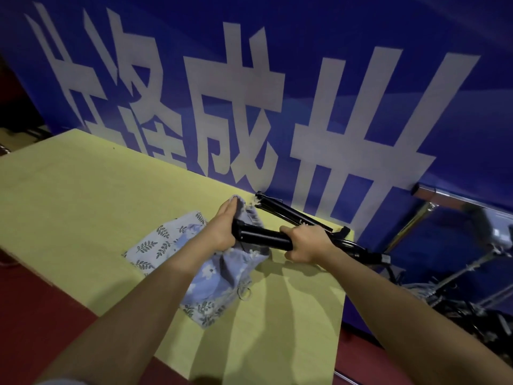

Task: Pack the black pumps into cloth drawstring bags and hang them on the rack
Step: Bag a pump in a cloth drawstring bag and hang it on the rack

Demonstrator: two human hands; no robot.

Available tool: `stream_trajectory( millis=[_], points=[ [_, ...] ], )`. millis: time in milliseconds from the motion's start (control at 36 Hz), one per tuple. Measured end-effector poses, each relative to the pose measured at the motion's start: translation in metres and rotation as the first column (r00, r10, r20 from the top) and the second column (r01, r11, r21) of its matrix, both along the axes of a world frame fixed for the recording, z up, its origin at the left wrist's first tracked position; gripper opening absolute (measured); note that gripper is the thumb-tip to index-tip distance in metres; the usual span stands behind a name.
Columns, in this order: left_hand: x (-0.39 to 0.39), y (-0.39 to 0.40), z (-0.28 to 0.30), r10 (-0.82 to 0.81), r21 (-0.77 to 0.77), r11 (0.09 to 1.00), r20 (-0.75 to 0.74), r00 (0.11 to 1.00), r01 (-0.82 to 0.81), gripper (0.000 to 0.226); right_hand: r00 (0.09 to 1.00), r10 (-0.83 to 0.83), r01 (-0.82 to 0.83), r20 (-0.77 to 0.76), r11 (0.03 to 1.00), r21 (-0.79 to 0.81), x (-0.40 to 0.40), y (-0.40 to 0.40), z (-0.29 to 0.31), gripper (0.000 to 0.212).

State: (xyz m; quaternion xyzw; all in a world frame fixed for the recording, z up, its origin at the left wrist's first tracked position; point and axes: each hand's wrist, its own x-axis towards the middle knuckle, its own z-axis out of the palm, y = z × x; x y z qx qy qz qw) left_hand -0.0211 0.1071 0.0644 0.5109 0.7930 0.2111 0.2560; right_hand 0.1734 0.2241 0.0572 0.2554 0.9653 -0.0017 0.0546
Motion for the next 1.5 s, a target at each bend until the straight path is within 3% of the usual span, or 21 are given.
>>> stream_trajectory(
  millis=[250,444,500,639,722,861,972,1111,1222,1361,1444,1500],
  points=[
    [0.024,-0.009,0.012,-0.087,-0.082,0.995,-0.418,0.904,0.058,0.094,0.987,0.116,-0.14,0.112,0.961,0.24,-0.013,-0.001,0.015,0.037],
    [0.046,0.009,0.017,-0.147,-0.045,0.989,-0.418,0.897,0.141,0.089,0.971,0.2,-0.236,0.128,0.873,0.426,-0.028,-0.005,0.025,0.05],
    [0.047,0.012,0.015,-0.162,-0.066,0.987,-0.482,0.861,0.149,0.082,0.969,0.232,-0.243,0.083,0.851,0.466,-0.03,-0.006,0.028,0.052],
    [0.047,0.019,0.012,-0.069,-0.004,0.997,-0.593,0.802,0.083,0.039,0.923,0.384,-0.272,-0.04,0.721,0.637,-0.03,-0.001,0.033,0.022],
    [0.042,0.02,0.01,-0.008,0.048,0.998,-0.576,0.818,0.044,0.036,0.854,0.483,-0.215,-0.19,0.662,0.718,-0.024,0.002,0.032,0.02],
    [0.034,0.022,0.013,0.123,0.181,0.983,-0.484,0.866,-0.039,0.034,0.762,0.513,-0.112,-0.395,0.705,0.7,-0.018,0.003,0.027,0.027],
    [0.034,0.023,0.02,0.146,0.222,0.974,-0.454,0.879,-0.048,0.033,0.688,0.504,-0.072,-0.523,0.763,0.642,-0.02,0.003,0.017,0.031],
    [0.026,0.021,0.021,0.134,0.223,0.974,-0.443,0.886,-0.036,0.033,0.644,0.503,-0.078,-0.577,0.793,0.604,-0.022,-0.007,0.017,0.029],
    [0.016,0.017,0.017,0.179,0.252,0.965,-0.412,0.894,-0.077,0.03,0.679,0.459,-0.15,-0.573,0.851,0.503,-0.018,-0.009,0.017,0.028],
    [0.014,0.014,0.018,0.261,0.329,0.93,-0.276,0.925,-0.164,0.032,0.854,0.125,-0.067,-0.505,0.989,0.132,-0.02,-0.009,0.024,0.025],
    [0.017,0.011,0.025,0.248,0.349,0.92,-0.156,0.956,-0.181,0.03,0.863,-0.098,0.049,-0.495,0.993,-0.112,-0.03,-0.005,0.023,0.042],
    [0.019,0.008,0.031,0.244,0.372,0.906,-0.066,0.968,-0.203,0.029,0.855,-0.24,0.087,-0.46,0.941,-0.328,-0.04,-0.005,0.026,0.057]
  ],
)
